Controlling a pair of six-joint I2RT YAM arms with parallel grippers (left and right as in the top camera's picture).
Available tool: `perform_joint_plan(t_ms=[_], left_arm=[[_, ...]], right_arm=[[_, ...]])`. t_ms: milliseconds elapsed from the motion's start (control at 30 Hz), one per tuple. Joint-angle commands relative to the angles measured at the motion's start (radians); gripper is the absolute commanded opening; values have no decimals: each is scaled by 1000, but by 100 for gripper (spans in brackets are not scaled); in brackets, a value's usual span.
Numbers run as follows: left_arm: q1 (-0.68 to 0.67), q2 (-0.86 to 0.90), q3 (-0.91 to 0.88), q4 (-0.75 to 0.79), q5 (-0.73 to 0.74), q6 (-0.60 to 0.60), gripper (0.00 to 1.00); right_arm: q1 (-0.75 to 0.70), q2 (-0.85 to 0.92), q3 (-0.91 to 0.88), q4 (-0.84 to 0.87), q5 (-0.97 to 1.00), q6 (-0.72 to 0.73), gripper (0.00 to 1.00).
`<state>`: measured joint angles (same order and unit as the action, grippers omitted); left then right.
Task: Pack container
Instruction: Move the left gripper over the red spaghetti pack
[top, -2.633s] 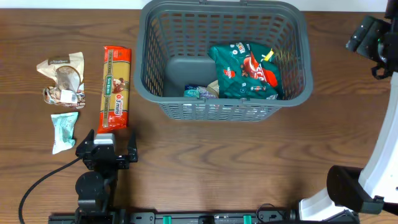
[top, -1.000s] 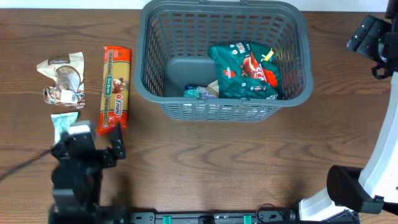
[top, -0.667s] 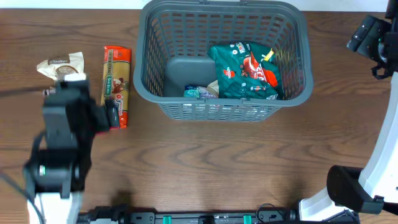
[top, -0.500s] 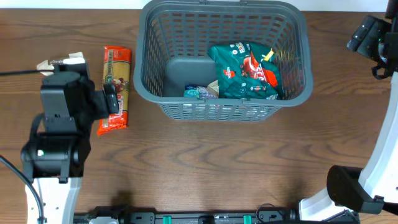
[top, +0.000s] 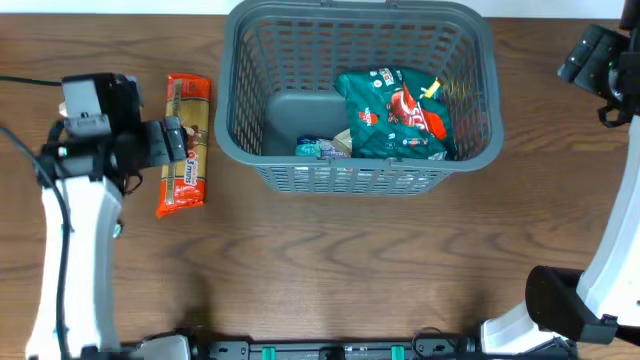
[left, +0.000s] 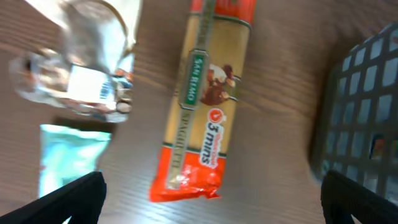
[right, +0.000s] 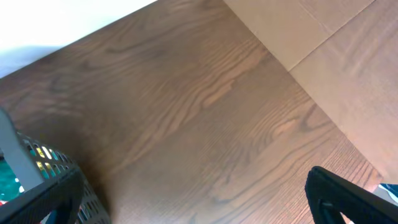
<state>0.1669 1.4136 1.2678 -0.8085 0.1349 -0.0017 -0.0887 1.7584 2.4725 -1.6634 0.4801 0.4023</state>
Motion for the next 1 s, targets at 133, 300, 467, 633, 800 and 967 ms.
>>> perform_joint_plan(t_ms=[133, 300, 467, 633, 800, 967], left_arm=[[52, 106, 61, 13, 172, 93, 99], [45, 179, 61, 13, 171, 141, 99], [45, 246, 60, 17, 171, 166, 99], [45, 268, 60, 76, 172, 172, 99], [45, 266, 60, 79, 172, 162, 99], [41, 280, 60, 121, 166, 230, 99]], right_arm=[[-3, -6, 10, -2, 17, 12, 99], [-3, -6, 10, -2, 17, 12, 99], [-3, -6, 10, -2, 17, 12, 99], [-3, -6, 10, -2, 17, 12, 99], [-3, -6, 10, -2, 17, 12, 99], [-3, -6, 10, -2, 17, 12, 99]])
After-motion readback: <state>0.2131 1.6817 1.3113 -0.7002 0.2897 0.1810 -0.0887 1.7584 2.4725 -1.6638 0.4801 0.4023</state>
